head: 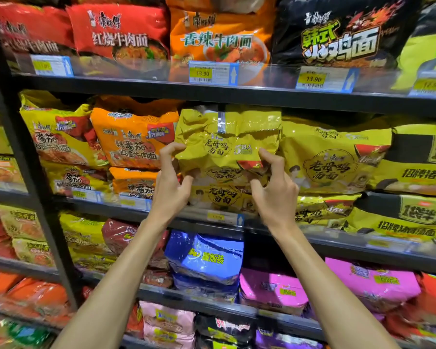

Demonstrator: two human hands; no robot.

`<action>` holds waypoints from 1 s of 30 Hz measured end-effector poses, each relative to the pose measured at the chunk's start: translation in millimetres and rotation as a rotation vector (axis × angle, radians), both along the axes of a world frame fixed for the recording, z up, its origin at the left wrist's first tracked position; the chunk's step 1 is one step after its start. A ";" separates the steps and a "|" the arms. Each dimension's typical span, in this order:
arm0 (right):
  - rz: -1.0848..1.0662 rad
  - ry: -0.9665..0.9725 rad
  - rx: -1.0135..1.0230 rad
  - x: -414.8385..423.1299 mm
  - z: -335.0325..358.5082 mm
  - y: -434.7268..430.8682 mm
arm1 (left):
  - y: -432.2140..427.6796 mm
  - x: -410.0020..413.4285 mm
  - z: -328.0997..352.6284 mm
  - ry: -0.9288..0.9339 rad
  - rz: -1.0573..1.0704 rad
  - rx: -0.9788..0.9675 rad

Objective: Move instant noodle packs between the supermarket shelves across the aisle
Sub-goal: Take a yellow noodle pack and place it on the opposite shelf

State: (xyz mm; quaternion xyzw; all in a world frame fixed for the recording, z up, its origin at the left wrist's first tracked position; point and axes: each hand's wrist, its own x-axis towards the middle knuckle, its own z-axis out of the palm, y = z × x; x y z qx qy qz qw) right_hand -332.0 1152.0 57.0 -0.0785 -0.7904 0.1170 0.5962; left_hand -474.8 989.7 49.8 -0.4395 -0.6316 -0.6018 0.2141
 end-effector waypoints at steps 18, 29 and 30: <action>-0.162 -0.160 -0.063 -24.5 28.7 5.5 | 28.0 -25.8 27.0 0.051 0.066 -0.127; -0.218 -0.430 -0.092 -10.3 45.7 -2.6 | 26.0 -17.4 31.6 0.045 0.208 -0.240; -0.228 -0.460 -0.082 -8.5 47.9 -3.1 | 24.8 -14.9 33.1 0.041 0.231 -0.257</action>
